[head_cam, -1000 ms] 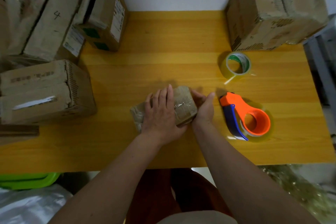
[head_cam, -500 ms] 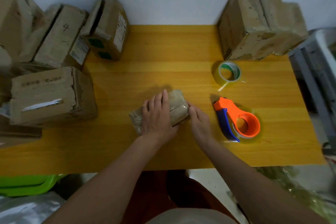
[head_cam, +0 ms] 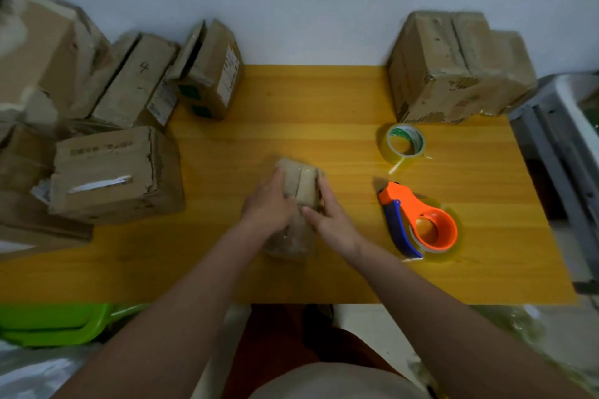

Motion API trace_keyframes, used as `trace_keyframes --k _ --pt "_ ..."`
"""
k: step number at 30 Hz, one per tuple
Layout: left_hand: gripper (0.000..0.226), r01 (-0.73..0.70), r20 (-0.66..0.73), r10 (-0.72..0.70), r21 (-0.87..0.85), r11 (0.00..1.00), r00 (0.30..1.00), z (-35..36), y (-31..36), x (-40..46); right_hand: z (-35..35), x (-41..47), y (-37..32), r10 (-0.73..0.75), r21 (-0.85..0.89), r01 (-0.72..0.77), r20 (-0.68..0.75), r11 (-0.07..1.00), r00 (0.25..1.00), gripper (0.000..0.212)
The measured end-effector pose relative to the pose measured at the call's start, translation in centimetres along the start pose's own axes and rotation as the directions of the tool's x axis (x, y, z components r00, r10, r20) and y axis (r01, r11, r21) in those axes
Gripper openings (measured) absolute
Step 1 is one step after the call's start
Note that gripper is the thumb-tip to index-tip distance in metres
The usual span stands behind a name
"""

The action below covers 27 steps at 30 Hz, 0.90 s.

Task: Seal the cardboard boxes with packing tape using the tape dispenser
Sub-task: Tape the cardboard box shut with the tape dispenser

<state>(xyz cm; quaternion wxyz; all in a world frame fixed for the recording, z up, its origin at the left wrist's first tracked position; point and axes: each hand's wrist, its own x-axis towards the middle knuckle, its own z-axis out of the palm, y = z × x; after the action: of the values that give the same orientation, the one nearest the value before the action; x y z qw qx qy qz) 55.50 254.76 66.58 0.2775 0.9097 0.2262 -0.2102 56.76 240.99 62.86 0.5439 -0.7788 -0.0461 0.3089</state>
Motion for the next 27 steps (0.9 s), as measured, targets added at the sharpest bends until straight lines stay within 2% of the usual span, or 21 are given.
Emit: trace_keyframes --k 2,5,7,8,9,10,12,14,16,19,21,23,25,27 --pt "0.074 0.012 0.011 -0.011 -0.100 0.995 1.000 0.7 -0.9 -0.9 -1.2 1.2 -0.9 -0.001 -0.081 0.006 0.069 0.997 0.998 0.070" --pt "0.088 0.012 0.034 0.000 -0.363 0.932 0.999 2.3 -1.6 -2.2 -3.1 1.1 -2.4 0.013 -0.157 -0.001 0.075 0.988 0.997 0.062" --pt "0.091 -0.011 0.012 0.016 -0.372 0.928 1.000 3.0 -2.0 -3.1 -3.8 -0.1 -2.4 0.017 -0.178 -0.012 0.030 0.984 0.999 0.062" --pt "0.090 -0.046 -0.035 0.038 -0.259 0.965 0.999 3.0 -2.3 -3.6 -4.0 -1.0 -2.1 0.012 -0.235 -0.012 -0.002 0.972 1.000 0.065" --pt "0.090 -0.105 -0.097 0.099 -0.054 0.993 0.990 2.7 -2.4 -3.9 -4.0 -2.0 -1.5 0.011 -0.321 -0.021 -0.031 0.947 0.999 0.069" --pt "0.091 -0.185 -0.136 0.207 0.160 0.970 0.969 2.3 -2.6 -4.1 -4.0 -2.9 -0.9 0.020 -0.390 -0.042 -0.061 0.920 0.998 0.074" --pt "0.098 -0.350 -0.052 0.413 0.444 0.825 0.909 1.3 -2.6 -3.7 -3.5 -4.0 0.6 0.066 -0.418 -0.109 -0.117 0.902 0.991 0.079" --pt "0.108 -0.463 0.124 0.490 0.584 0.667 0.863 0.6 -1.9 -2.5 -3.0 -4.2 1.4 0.123 -0.292 -0.156 -0.125 0.944 0.984 0.072" --pt "0.119 -0.525 0.255 0.495 0.654 0.544 0.831 0.6 -0.8 -1.2 -3.0 -4.0 1.7 0.125 -0.127 -0.135 -0.085 0.983 0.989 0.063" --pt "0.122 -0.596 0.346 0.518 0.658 0.460 0.782 1.4 0.6 0.5 -4.5 -3.0 2.0 0.052 -0.080 -0.053 -0.015 0.995 0.999 0.063" --pt "0.125 -0.594 0.315 0.537 0.636 0.493 0.783 2.0 1.1 1.1 -5.8 -2.5 1.7 0.049 -0.054 -0.048 0.020 0.997 0.999 0.059" --pt "0.124 -0.537 0.198 0.544 0.610 0.583 0.815 2.5 1.7 0.8 -7.0 -2.1 1.6 0.052 -0.057 -0.055 -0.049 0.997 0.997 0.057" --pt "0.121 -0.388 0.053 0.444 0.586 0.711 0.895 3.2 2.4 -0.1 -8.3 -2.0 2.1 0.043 -0.168 -0.081 -0.222 0.982 0.974 0.057" --pt "0.123 -0.224 -0.054 0.296 0.530 0.818 0.954 4.1 3.2 -0.9 -9.6 -2.5 2.9 -0.003 -0.308 -0.147 -0.440 0.940 0.898 0.052"
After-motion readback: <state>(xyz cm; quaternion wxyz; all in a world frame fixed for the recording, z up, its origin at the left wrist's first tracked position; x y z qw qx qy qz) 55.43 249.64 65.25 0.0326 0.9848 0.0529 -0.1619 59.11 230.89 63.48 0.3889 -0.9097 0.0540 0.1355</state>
